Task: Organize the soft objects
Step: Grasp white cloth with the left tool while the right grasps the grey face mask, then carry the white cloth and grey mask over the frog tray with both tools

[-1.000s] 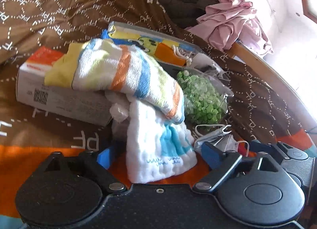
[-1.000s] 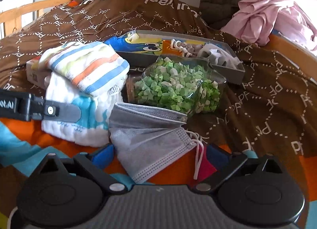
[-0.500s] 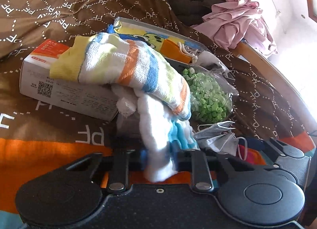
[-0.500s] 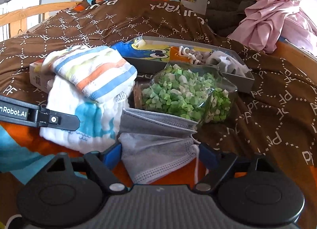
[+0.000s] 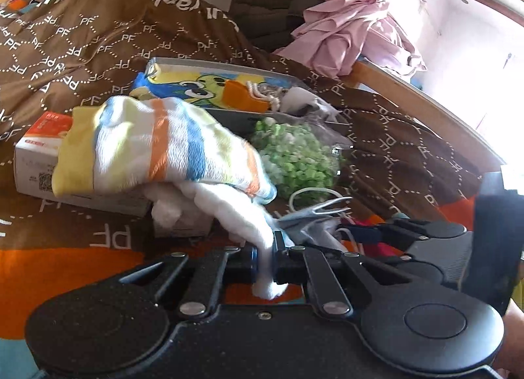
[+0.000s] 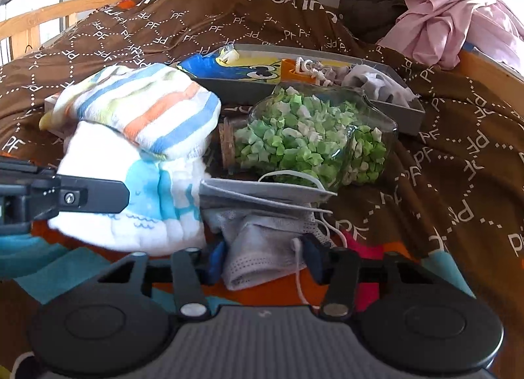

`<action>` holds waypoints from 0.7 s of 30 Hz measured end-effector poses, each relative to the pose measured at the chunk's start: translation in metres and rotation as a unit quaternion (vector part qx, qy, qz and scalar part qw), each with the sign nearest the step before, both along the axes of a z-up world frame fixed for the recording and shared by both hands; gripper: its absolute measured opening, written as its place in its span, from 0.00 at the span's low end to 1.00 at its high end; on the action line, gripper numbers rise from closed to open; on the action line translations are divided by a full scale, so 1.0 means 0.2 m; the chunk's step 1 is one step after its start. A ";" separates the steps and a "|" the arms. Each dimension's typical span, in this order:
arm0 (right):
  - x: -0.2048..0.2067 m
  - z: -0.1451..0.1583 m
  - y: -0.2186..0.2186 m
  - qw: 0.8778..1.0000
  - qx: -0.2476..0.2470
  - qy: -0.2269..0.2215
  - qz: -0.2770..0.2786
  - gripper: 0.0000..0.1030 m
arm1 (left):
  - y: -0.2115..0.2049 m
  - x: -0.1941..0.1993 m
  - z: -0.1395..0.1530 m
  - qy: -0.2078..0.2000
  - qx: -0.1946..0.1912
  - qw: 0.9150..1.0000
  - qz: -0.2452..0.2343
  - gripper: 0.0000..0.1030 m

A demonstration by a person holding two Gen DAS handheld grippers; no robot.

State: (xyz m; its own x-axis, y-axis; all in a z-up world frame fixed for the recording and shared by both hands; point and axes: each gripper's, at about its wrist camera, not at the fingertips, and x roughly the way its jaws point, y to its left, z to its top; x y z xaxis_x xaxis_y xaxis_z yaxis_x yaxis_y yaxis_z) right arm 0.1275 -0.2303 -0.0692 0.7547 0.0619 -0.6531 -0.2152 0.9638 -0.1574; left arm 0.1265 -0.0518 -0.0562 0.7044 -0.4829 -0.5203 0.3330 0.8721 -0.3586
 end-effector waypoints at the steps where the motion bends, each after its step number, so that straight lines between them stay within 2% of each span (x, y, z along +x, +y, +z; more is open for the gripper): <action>1: 0.00 0.00 0.00 1.000 0.001 -0.001 -0.003 0.41 | -0.01 -0.01 0.01 0.000 0.000 1.000 0.001 0.08; 2: 0.00 0.01 0.00 1.000 0.005 -0.001 -0.005 0.38 | -0.01 -0.02 0.02 0.000 -0.001 1.000 0.002 0.07; 4: -0.01 0.02 -0.01 1.000 0.007 -0.005 -0.009 0.22 | -0.02 -0.03 0.04 0.003 -0.003 1.000 0.006 0.07; 7: -0.02 0.04 -0.02 1.000 0.011 -0.014 -0.011 0.16 | -0.03 -0.05 0.08 0.012 -0.016 1.000 0.010 0.07; 12: -0.06 0.10 -0.03 0.999 0.018 -0.039 -0.019 0.14 | -0.04 -0.09 0.17 0.009 -0.043 0.999 -0.006 0.07; 21: -0.14 0.23 -0.09 0.994 0.043 -0.093 -0.034 0.13 | -0.06 -0.15 0.31 0.014 -0.060 0.998 -0.025 0.07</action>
